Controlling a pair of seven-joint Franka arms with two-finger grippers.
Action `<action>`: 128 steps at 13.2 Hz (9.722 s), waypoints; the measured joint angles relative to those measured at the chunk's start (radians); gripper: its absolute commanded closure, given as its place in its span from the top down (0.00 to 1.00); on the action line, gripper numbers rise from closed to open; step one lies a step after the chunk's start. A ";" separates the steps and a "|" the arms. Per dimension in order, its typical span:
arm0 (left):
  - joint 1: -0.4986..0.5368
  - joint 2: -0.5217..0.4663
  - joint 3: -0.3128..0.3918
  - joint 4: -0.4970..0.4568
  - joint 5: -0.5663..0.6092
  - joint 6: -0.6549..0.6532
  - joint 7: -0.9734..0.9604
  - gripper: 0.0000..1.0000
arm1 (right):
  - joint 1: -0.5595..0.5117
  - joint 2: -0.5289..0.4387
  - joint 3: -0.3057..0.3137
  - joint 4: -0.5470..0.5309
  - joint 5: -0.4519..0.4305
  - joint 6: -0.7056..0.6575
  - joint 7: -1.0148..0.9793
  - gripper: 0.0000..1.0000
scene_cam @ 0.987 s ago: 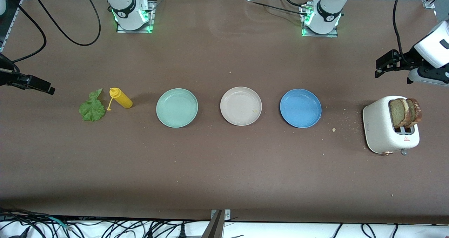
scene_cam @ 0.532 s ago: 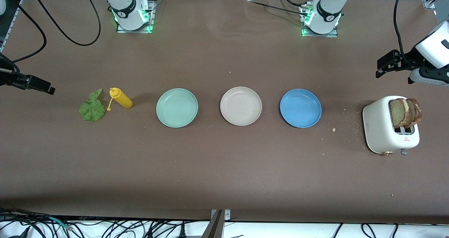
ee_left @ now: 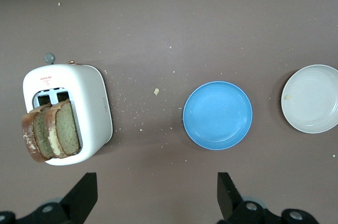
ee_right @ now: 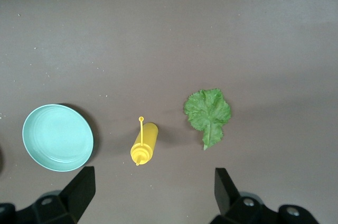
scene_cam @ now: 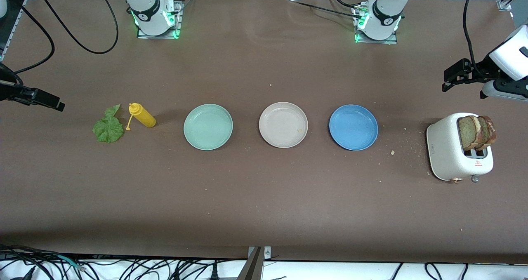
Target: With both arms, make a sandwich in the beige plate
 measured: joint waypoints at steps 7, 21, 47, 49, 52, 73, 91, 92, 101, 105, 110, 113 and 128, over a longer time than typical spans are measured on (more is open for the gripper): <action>0.000 0.000 0.000 0.000 0.000 0.000 0.000 1.00 | 0.000 0.000 0.000 0.000 0.000 -0.002 0.000 1.00; 0.000 0.000 0.000 0.000 0.000 0.000 0.000 1.00 | 0.000 0.000 0.000 0.000 0.000 -0.002 0.000 1.00; 0.000 -0.009 0.000 0.000 0.000 -0.011 0.000 1.00 | 0.000 0.000 -0.005 0.000 0.000 -0.011 0.000 1.00; 0.000 -0.009 0.001 0.000 0.000 -0.011 0.000 1.00 | 0.000 0.000 -0.005 0.000 0.000 -0.011 0.000 1.00; 0.002 0.008 0.011 -0.003 0.000 -0.017 0.000 1.00 | 0.000 0.000 -0.006 0.000 0.000 -0.011 0.000 1.00; 0.212 0.174 0.038 -0.313 0.090 0.495 0.254 1.00 | 0.000 0.000 -0.008 0.000 0.000 -0.011 0.000 1.00; 0.271 0.149 0.029 -0.281 0.090 0.443 0.259 0.00 | 0.000 0.000 -0.009 0.000 0.000 -0.012 0.000 1.00; 0.271 0.146 0.022 -0.248 0.094 0.403 0.259 0.00 | 0.000 0.000 -0.009 0.000 0.000 -0.012 0.000 1.00; 0.212 0.170 -0.206 -0.078 -0.099 0.095 0.239 0.00 | 0.000 0.000 -0.009 -0.001 0.000 -0.012 0.000 1.00; 0.091 0.294 -0.212 -0.084 -0.358 0.111 0.196 0.00 | 0.000 0.000 -0.009 -0.001 0.000 -0.012 0.000 1.00; -0.128 0.405 -0.215 -0.084 -0.632 0.246 0.070 0.00 | 0.000 0.000 -0.009 -0.002 0.000 -0.012 0.000 1.00; -0.209 0.478 -0.215 -0.084 -0.648 0.329 0.066 0.00 | 0.000 0.000 -0.010 -0.002 -0.001 -0.011 0.000 1.00; -0.207 0.696 -0.163 -0.078 -0.710 0.469 0.418 1.00 | -0.031 0.083 -0.021 -0.039 0.008 -0.024 -0.167 1.00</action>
